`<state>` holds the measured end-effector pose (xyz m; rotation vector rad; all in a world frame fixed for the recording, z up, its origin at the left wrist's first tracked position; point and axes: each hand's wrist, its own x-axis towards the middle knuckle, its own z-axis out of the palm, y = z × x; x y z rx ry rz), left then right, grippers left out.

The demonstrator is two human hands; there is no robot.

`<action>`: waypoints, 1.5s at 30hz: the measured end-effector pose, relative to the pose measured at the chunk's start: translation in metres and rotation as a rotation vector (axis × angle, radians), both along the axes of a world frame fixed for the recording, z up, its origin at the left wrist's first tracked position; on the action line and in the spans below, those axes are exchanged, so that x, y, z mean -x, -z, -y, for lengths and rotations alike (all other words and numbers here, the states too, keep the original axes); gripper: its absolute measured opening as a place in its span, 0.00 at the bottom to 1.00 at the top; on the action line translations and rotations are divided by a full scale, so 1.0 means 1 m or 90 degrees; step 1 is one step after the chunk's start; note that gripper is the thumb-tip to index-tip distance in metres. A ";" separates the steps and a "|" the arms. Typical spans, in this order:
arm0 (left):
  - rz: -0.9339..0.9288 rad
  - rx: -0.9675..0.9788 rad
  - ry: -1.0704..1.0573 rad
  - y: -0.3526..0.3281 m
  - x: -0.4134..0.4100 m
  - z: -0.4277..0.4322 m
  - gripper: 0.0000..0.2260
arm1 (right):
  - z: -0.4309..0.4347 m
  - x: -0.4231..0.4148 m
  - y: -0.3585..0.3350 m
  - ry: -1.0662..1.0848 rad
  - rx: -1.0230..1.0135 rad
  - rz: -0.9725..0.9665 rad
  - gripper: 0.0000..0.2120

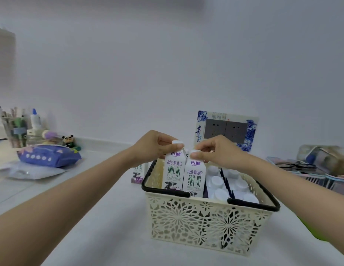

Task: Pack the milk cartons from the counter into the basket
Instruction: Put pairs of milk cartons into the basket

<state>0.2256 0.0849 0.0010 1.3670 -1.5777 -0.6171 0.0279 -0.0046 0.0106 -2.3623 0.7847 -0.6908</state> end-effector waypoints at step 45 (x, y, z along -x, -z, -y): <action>-0.024 -0.048 -0.253 0.050 -0.097 0.044 0.34 | 0.082 -0.078 -0.001 0.037 -0.130 -0.089 0.24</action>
